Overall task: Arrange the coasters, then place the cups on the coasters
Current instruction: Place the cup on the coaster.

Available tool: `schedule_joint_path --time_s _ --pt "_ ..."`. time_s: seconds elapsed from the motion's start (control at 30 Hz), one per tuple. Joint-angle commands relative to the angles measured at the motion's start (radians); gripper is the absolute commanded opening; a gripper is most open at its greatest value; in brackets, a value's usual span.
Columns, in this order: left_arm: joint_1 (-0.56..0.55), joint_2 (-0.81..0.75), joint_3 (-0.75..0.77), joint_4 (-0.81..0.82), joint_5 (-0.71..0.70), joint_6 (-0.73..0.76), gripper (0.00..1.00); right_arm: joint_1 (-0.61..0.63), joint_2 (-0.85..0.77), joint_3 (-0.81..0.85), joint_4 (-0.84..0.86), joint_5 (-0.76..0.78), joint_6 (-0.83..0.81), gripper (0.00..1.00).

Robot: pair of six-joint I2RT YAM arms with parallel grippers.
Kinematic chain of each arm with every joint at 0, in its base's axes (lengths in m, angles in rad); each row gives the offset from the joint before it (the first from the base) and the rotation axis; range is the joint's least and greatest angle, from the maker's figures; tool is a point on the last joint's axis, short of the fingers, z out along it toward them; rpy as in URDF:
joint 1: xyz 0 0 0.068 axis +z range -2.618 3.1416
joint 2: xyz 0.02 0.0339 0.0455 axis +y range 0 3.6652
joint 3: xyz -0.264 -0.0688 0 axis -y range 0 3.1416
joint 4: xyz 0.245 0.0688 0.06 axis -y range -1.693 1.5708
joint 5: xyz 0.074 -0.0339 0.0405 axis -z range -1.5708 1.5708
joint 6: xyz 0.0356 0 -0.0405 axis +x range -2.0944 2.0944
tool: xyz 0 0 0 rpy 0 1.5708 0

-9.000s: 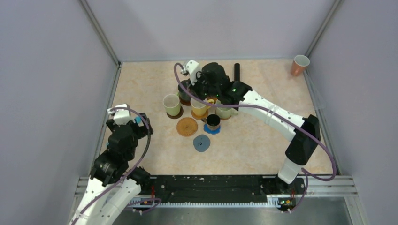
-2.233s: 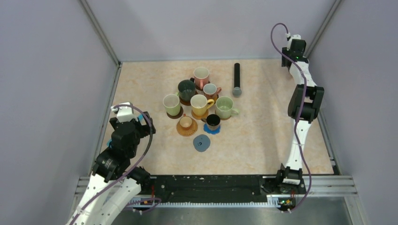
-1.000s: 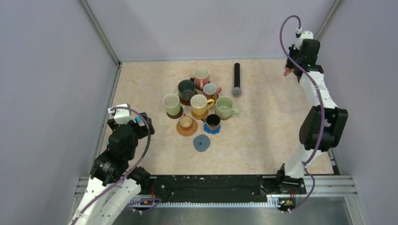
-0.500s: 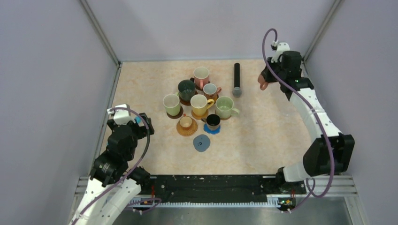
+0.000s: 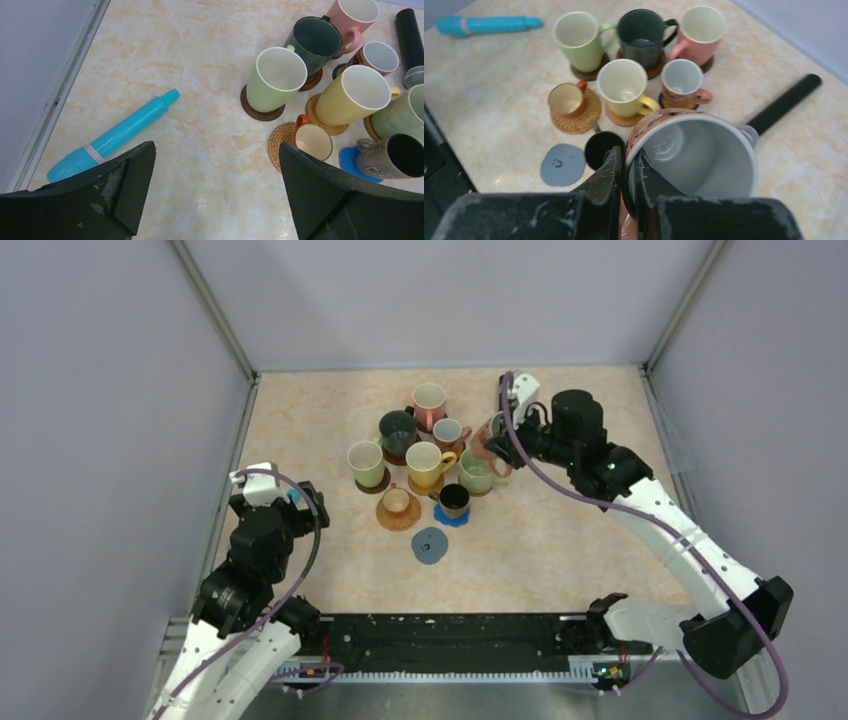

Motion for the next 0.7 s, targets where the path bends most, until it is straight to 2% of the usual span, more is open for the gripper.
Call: schedule_joint_path --time_s 0.0,0.1,0.27,0.43,0.67 --pt "-0.001 0.001 0.017 0.034 0.004 0.004 0.99 0.111 -0.045 0.011 0.055 -0.087 -0.093 0.0" --pt "0.0 0.002 0.015 0.035 0.006 0.006 0.99 0.215 -0.042 0.003 0.028 -0.107 -0.172 0.0" --pt "0.0 0.0 0.016 0.036 0.004 0.006 0.99 0.442 -0.032 -0.055 -0.024 -0.096 -0.42 0.0" --pt "-0.001 -0.003 0.017 0.035 -0.004 0.005 0.99 0.519 0.039 -0.057 -0.061 -0.15 -0.477 0.0" --pt "-0.001 -0.019 0.015 0.034 -0.011 0.005 0.99 0.572 0.204 0.03 -0.185 -0.09 -0.55 0.0"
